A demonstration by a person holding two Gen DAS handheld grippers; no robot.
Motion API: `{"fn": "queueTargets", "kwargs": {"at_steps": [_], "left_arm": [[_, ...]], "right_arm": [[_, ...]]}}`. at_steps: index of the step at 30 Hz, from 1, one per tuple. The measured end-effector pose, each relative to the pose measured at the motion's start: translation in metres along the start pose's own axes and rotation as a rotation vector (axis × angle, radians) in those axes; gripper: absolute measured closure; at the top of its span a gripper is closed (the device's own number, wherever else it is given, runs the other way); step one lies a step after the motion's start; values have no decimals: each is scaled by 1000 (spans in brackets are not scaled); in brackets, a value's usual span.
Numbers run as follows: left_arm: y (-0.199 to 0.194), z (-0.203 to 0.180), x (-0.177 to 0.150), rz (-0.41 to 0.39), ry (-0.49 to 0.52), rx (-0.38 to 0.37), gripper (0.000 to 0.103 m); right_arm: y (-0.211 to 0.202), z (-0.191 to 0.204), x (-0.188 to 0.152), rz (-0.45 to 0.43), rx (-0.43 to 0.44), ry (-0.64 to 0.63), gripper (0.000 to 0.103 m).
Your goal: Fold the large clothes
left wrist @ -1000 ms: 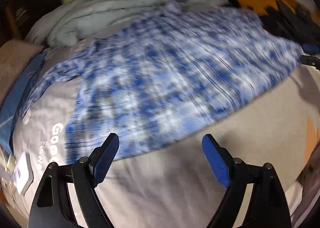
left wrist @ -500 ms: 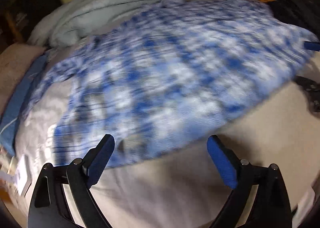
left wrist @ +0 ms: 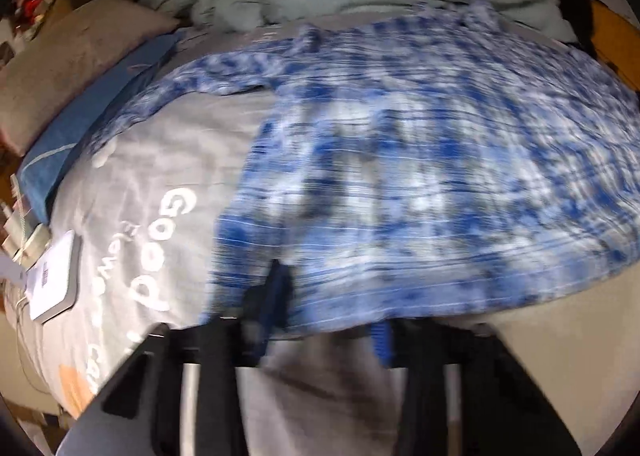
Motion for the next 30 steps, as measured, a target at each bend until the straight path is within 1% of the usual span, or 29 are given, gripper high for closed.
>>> {"fn": "queueTargets", "kwargs": {"at_steps": [1, 2, 3, 4, 5, 8, 9, 11, 12, 13, 14, 15, 17, 19, 21, 23, 27, 28, 29, 30], "left_arm": [[0, 4, -2, -1, -10, 4, 87], [-2, 5, -4, -5, -13, 0, 90], [-4, 5, -6, -12, -9, 11, 94], [-8, 5, -8, -27, -3, 23, 98], [-13, 5, -10, -49, -5, 27, 100], [-37, 12, -14, -127, -38, 37, 100], [-50, 15, -17, -161, -56, 57, 100], [-78, 19, -29, -237, -78, 94, 100], [-90, 22, -36, -250, -97, 91, 100], [-98, 28, -44, -245, -126, 57, 100], [-103, 34, -52, -229, -151, 9, 100], [-106, 39, -59, -216, -161, -14, 100], [-105, 42, -73, -182, -155, -22, 100], [-104, 44, -83, -150, -152, -42, 100], [-103, 45, -88, -141, -152, -43, 100], [-105, 44, -88, -151, -144, -33, 100], [-113, 40, -76, -167, -132, -5, 99], [-114, 38, -69, -168, -118, 2, 99], [-117, 36, -64, -170, -111, 6, 99], [-117, 36, -53, -167, -104, 12, 99]], "right_arm": [[0, -3, -1, 3, 2, 12, 79], [0, -8, -1, 5, 14, 30, 88], [0, -11, -2, 6, 34, 50, 91], [-2, -15, -2, 5, 61, 72, 93], [-5, -15, -5, 0, 72, 79, 95], [-19, -17, -11, -34, 83, 79, 97], [-26, -18, -14, -43, 86, 84, 98], [-43, -24, -21, -32, 115, 108, 98], [-53, -28, -27, -34, 134, 131, 98], [-68, -33, -36, -64, 153, 156, 99], [-79, -36, -44, -90, 148, 158, 99], [-86, -38, -49, -100, 139, 156, 99], [-97, -44, -61, -110, 164, 172, 99], [-102, -48, -74, -95, 192, 177, 99], [-104, -47, -83, -95, 190, 162, 99], [-100, -42, -87, -82, 176, 139, 99], [-89, -44, -69, -57, 180, 158, 98], [-87, -46, -61, -54, 185, 160, 98], [-93, -47, -65, -57, 188, 161, 98], [-94, -48, -58, -61, 189, 158, 98]]}}
Point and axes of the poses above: each gripper's, at about its wrist camera, not at the fingertips, and y roughly the way its jaws point, z to its left, x to its top, the point moved 1 cm from there along y, roughly the way its jaws point, and after that the axes turned 10 degrees about z, right-handed, at the moved point
